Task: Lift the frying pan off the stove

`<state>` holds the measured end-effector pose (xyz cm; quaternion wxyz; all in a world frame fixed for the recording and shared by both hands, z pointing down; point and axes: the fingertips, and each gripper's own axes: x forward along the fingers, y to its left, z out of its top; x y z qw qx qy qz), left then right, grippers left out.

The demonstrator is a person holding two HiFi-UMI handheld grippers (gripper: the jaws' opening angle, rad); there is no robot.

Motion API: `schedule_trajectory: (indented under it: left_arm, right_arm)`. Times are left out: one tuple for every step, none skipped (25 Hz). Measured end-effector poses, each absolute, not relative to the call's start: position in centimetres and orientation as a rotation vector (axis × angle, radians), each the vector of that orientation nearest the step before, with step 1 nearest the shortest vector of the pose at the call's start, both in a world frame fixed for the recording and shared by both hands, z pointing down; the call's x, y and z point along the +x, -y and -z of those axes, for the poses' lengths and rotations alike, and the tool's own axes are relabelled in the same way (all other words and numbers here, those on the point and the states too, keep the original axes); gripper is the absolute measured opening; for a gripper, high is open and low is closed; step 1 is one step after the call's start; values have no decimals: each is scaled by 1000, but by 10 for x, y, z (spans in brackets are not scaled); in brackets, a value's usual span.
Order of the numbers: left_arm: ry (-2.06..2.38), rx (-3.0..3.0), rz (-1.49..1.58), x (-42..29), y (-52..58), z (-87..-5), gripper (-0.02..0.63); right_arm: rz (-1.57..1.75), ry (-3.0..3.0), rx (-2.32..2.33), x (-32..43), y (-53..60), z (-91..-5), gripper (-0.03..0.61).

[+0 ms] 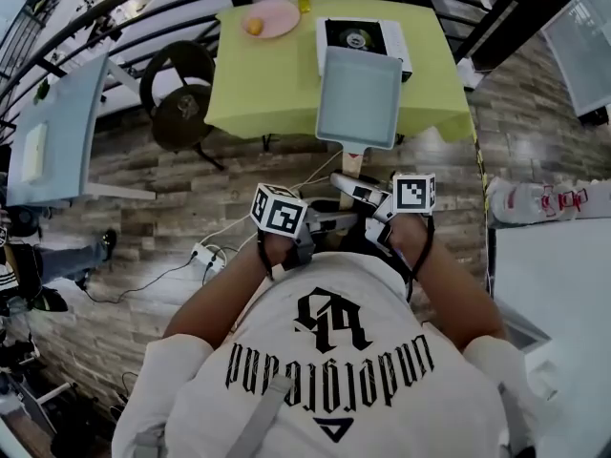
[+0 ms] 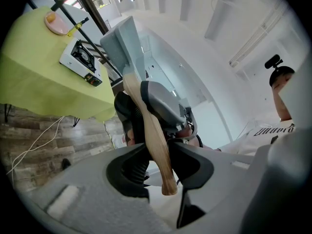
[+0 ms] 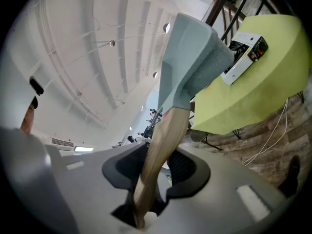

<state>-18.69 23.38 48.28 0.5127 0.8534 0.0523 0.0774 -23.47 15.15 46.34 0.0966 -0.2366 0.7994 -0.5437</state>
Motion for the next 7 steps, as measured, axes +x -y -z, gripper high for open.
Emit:
schedule_trajectory:
  left_arm:
    - [-128,2051,-186,-183,-231,-481,141]
    - [-129,2049,-186,-179,-228,-479,143]
    - [-132,2048,-186,-175,-226,-478,143]
    - [-134,2048,-185,-173,-225,-478,143]
    - [-137,2049,-185,-172,-226,-478,143]
    - [-141,2050,-184,-172,-227,-479,143]
    - [-144,2052,-184,-173,-228,-480,143]
  right_arm:
    - [1619,-2369,-719,-229,-149,-465,132]
    - [1622,-2371,-731,-223,-146,-465,132]
    - [1622,-2371,-733,-220,-143,-463,132]
    - [1624,-2365,-733,-218,-142,-462,132]
    - [1629,-2358,-736,-217,-143,-462,132]
    - [1635,-2351,-740,-216,-143,-463,132]
    - [1640,-2345,-746,-216,-144,-464,132]
